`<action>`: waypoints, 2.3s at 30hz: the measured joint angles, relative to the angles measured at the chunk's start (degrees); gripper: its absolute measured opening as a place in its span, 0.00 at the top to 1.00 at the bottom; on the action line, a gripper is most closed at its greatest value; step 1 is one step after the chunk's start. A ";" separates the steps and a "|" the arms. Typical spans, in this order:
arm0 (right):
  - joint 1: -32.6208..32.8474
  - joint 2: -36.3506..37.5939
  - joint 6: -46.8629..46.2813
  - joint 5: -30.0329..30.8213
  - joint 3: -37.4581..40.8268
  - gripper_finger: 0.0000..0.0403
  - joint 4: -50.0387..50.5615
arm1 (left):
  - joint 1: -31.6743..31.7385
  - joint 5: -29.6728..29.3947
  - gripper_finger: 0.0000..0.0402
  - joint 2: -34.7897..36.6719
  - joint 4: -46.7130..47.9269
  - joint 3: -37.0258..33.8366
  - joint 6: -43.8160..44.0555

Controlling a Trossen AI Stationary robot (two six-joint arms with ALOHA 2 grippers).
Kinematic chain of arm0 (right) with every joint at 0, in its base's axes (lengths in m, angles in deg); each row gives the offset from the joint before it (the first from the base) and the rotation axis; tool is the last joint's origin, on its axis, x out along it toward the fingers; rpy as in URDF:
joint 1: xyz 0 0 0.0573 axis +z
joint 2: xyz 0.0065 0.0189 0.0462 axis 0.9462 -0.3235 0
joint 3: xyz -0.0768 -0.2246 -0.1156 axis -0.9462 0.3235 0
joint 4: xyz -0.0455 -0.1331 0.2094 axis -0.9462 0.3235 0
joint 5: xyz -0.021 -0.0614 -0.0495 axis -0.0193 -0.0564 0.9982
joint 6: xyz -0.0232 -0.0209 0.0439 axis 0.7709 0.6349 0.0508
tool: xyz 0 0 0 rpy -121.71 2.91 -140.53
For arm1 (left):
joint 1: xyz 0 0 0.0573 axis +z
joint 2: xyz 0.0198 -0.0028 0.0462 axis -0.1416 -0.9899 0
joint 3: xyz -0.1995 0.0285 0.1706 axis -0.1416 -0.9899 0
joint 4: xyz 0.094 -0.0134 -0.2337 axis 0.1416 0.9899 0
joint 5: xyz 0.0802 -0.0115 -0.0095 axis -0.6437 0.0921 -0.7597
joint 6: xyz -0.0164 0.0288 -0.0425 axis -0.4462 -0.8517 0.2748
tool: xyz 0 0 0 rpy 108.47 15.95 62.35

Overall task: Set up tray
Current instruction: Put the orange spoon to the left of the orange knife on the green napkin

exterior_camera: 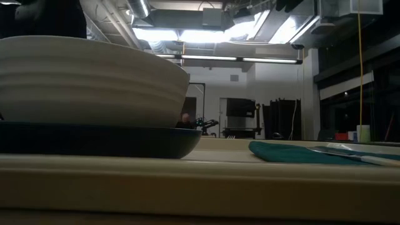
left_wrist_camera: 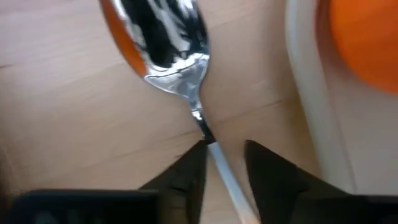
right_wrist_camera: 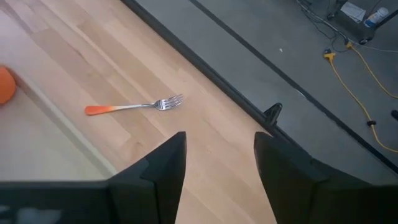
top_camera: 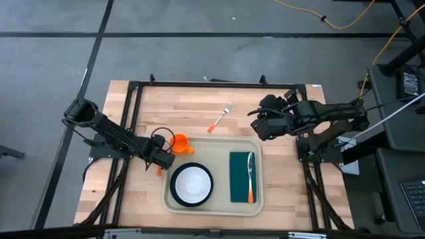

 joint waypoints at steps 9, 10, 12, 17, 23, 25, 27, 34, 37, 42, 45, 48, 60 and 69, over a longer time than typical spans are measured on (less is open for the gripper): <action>0.00 -0.02 -0.01 -0.92 0.00 0.52 -0.01 | -0.04 -0.67 0.97 2.31 -0.73 -0.29 0.16; 0.00 -0.02 -0.02 -0.93 0.00 0.52 0.00 | -0.04 -0.83 0.98 2.78 -0.63 -0.36 0.17; 0.00 -0.02 0.04 -1.04 0.00 0.52 0.00 | -0.11 -1.24 0.98 3.77 0.94 -0.53 0.59; -0.02 -0.02 0.14 -1.04 0.00 0.52 -0.01 | -1.54 -1.93 0.99 7.11 11.97 2.08 3.27; -0.02 -0.03 1.57 -1.02 0.00 0.52 0.00 | -2.72 -5.03 0.99 12.18 25.21 10.96 2.35; -0.02 -0.04 2.15 -1.02 0.00 0.52 -0.01 | -3.00 -7.65 0.99 13.46 29.00 15.68 0.91; 0.00 -0.04 3.14 -1.02 0.00 0.52 0.00 | -3.06 -10.29 0.99 13.91 32.46 21.77 -1.46; 0.58 -0.04 4.45 -1.48 0.00 0.52 0.00 | -3.00 -18.51 0.99 13.97 44.69 48.93 -14.40; 1.01 -0.04 4.52 -1.52 0.00 0.52 -0.01 | -2.99 -21.30 0.99 14.01 46.48 61.07 -21.09; 1.85 -0.04 4.68 -1.54 0.00 0.52 0.00 | -2.99 -22.37 0.99 14.03 46.35 78.79 -32.88; 2.01 -0.04 4.67 -1.54 0.00 0.52 -0.01 | -2.99 -25.16 0.99 14.07 46.25 86.41 -36.79; 2.01 -0.04 4.41 -1.54 0.00 0.52 0.00 | -2.95 -27.04 0.99 13.88 46.38 90.21 -39.93; 1.99 -0.04 4.07 -3.47 0.00 0.52 0.00 | -2.99 -22.21 0.99 10.36 46.35 90.95 -44.92; 1.99 -0.04 4.04 -3.80 0.00 0.52 -0.02 | -2.97 -18.09 0.99 6.87 45.92 90.97 -44.12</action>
